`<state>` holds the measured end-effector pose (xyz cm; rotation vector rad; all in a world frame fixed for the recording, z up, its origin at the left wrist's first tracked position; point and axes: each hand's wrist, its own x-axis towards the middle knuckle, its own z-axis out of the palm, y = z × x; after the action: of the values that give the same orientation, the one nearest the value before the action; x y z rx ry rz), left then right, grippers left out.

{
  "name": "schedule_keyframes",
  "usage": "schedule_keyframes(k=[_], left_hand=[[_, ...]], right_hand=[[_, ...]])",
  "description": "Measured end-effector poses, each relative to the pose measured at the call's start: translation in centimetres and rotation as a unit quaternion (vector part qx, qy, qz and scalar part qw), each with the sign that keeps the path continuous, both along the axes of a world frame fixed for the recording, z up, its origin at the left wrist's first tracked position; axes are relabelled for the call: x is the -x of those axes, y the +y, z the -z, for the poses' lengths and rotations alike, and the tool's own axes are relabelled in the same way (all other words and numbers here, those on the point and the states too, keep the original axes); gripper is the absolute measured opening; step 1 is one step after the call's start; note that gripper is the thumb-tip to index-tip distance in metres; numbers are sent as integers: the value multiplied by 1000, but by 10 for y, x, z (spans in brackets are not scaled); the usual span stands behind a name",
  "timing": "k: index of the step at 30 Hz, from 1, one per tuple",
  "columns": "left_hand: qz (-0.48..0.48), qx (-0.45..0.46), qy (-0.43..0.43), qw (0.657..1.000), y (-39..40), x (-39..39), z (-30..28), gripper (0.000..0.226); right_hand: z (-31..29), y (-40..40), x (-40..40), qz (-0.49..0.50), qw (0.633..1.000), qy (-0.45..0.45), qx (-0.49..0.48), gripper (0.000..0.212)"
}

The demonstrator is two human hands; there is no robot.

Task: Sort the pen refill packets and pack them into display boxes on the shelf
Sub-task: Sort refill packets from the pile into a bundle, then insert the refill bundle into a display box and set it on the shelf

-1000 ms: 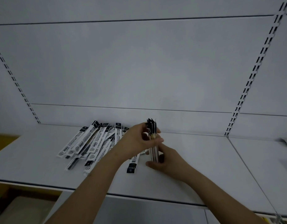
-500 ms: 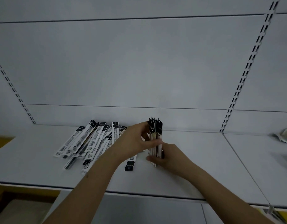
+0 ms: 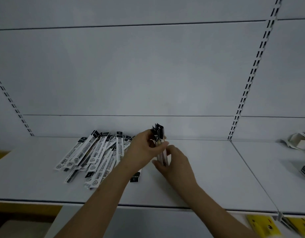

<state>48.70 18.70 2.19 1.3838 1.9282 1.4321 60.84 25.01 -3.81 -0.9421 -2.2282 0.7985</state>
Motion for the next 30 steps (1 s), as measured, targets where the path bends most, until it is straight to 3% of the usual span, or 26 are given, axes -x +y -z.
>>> schedule_keyframes(k=[3,8,11,15,20,25,30], left_hand=[[-7,-11,-22,1000,3,-4,-2,16],[72,-19,-52,996,12,-27,-4,32],[67,-51,-69,994,26,-46,2,36],[140,1,-26,990,55,-90,38,46],[252,70,135,956,96,-161,89,26],[280,57,168,943,140,-232,89,24],[261,-11,213,941,194,-315,68,24]], right_hand=[[2,-9,-4,30,997,-7,-64,25],[-4,5,-34,34,999,-15,-22,29],[-7,17,-84,98,995,12,-29,33],[-12,33,-169,250,967,38,23,27],[-12,50,-270,332,932,113,89,16],[-9,80,-361,375,895,203,129,19],[-12,122,-448,412,855,277,150,32]])
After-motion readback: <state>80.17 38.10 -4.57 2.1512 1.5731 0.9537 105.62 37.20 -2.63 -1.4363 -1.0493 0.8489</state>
